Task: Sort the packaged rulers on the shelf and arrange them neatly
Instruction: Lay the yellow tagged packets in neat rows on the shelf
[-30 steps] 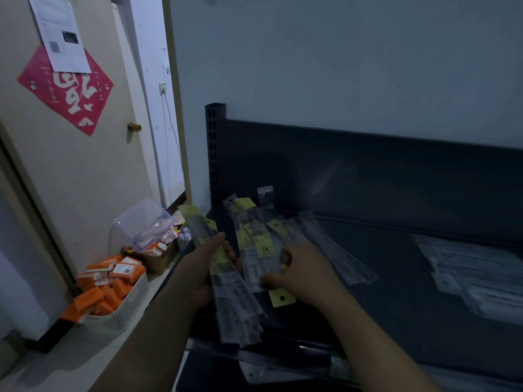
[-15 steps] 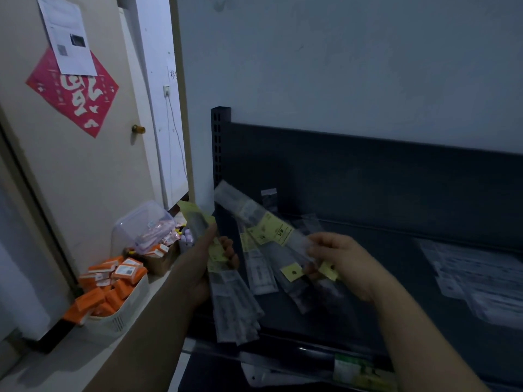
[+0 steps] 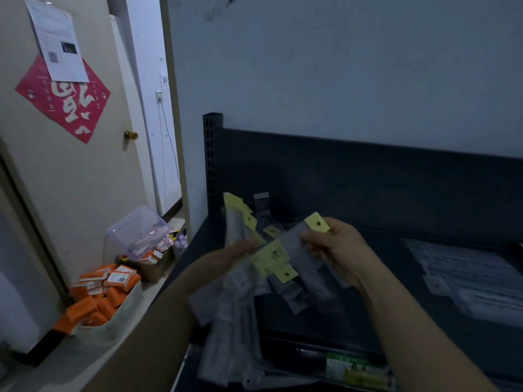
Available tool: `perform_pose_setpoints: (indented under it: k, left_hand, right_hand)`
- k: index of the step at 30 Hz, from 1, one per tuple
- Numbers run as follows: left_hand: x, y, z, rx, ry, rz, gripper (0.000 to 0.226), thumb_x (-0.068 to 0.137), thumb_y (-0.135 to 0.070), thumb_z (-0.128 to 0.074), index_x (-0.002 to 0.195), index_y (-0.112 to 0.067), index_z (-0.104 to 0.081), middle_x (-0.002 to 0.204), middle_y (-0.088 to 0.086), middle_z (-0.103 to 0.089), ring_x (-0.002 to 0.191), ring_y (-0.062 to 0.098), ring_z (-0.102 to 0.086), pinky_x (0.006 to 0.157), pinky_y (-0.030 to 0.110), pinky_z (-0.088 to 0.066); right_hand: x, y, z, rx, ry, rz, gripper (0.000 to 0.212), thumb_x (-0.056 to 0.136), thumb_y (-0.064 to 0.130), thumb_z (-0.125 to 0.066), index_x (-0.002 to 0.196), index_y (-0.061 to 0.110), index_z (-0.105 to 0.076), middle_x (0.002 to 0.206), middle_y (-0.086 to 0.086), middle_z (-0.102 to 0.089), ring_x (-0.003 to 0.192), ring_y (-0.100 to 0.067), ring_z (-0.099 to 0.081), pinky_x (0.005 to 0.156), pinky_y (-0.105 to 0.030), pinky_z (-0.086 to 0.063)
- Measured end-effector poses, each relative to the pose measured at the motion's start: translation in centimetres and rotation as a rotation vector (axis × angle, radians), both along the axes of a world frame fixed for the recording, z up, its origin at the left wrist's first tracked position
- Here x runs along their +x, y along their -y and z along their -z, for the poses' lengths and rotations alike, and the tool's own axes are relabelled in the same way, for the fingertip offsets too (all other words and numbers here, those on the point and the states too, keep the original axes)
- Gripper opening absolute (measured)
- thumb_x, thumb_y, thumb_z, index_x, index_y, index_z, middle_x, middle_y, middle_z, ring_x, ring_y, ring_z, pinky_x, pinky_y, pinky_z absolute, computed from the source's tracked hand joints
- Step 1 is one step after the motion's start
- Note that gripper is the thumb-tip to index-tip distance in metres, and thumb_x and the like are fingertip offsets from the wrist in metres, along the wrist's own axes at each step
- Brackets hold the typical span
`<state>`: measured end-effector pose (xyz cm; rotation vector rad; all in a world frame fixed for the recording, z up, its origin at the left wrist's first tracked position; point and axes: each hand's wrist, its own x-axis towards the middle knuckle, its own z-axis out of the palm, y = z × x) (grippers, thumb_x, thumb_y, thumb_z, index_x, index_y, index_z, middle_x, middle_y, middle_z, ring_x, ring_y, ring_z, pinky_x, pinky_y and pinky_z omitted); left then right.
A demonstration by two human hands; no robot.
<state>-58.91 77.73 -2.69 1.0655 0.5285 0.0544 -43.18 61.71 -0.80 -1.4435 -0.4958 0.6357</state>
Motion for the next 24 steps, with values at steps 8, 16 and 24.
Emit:
perform_pose_setpoints:
  k: [8, 16, 24]
  left_hand:
    - [-0.4, 2.4, 0.2, -0.229, 0.091, 0.051, 0.019, 0.072, -0.006, -0.065, 0.083, 0.007, -0.073, 0.073, 0.016, -0.067, 0.057, 0.021, -0.066, 0.055, 0.028, -0.058]
    - [-1.5, -0.6, 0.4, -0.283, 0.14, -0.184, 0.017, 0.077, -0.023, -0.068, 0.078, -0.008, -0.06, 0.063, 0.001, -0.053, 0.046, 0.011, -0.052, 0.042, 0.02, -0.047]
    - [-1.9, -0.4, 0.7, -0.296, 0.125, -0.229, 0.015, 0.079, -0.02, -0.066, 0.078, -0.006, -0.059, 0.062, 0.003, -0.054, 0.046, 0.013, -0.053, 0.043, 0.021, -0.049]
  right_hand:
    - [-1.5, -3.9, 1.0, -0.039, 0.097, -0.049, 0.04, 0.082, 0.0, -0.07, 0.117, 0.007, -0.052, 0.096, -0.013, -0.066, 0.079, -0.022, -0.063, 0.067, -0.027, -0.056]
    - [-2.5, -3.0, 3.0, -0.642, 0.875, -0.13, 0.022, 0.08, 0.028, -0.069, 0.076, 0.013, -0.055, 0.068, 0.008, -0.052, 0.063, -0.006, -0.049, 0.046, -0.011, -0.034]
    - [-1.6, -3.4, 2.7, -0.706, 0.712, -0.088, 0.019, 0.082, 0.02, -0.065, 0.072, 0.011, -0.053, 0.064, 0.004, -0.049, 0.06, -0.011, -0.048, 0.046, -0.021, -0.029]
